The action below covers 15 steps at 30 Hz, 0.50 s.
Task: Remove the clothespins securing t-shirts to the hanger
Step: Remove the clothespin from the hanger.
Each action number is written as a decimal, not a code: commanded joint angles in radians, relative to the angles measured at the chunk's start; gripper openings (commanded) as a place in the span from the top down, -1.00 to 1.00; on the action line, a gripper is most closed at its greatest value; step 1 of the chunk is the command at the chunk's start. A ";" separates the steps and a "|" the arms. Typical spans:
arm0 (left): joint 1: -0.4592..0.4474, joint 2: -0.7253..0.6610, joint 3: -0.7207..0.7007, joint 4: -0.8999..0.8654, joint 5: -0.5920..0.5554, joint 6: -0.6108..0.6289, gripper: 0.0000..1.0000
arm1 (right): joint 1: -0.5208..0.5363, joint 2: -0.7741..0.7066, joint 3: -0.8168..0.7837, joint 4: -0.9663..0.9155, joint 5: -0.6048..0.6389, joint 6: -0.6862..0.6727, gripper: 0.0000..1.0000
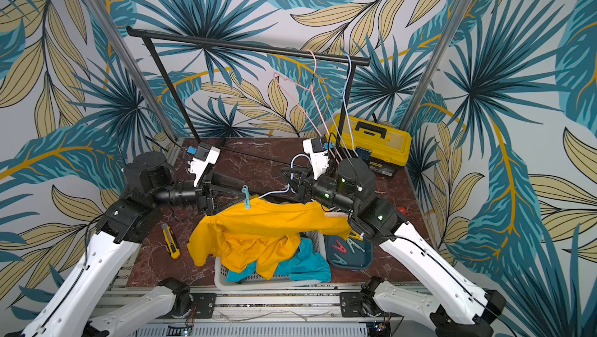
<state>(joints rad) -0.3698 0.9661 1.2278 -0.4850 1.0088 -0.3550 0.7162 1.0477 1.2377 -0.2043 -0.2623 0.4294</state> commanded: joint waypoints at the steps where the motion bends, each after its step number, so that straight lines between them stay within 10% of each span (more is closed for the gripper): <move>1: -0.005 -0.004 -0.014 0.022 -0.010 0.021 -0.33 | 0.006 0.000 -0.018 0.051 0.000 -0.003 0.89; 15: -0.024 0.026 -0.013 0.022 -0.002 0.031 0.18 | 0.005 0.018 -0.013 0.060 -0.001 0.000 0.90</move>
<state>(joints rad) -0.3866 0.9993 1.2217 -0.4831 1.0069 -0.3416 0.7162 1.0630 1.2377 -0.1905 -0.2619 0.4294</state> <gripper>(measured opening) 0.430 0.080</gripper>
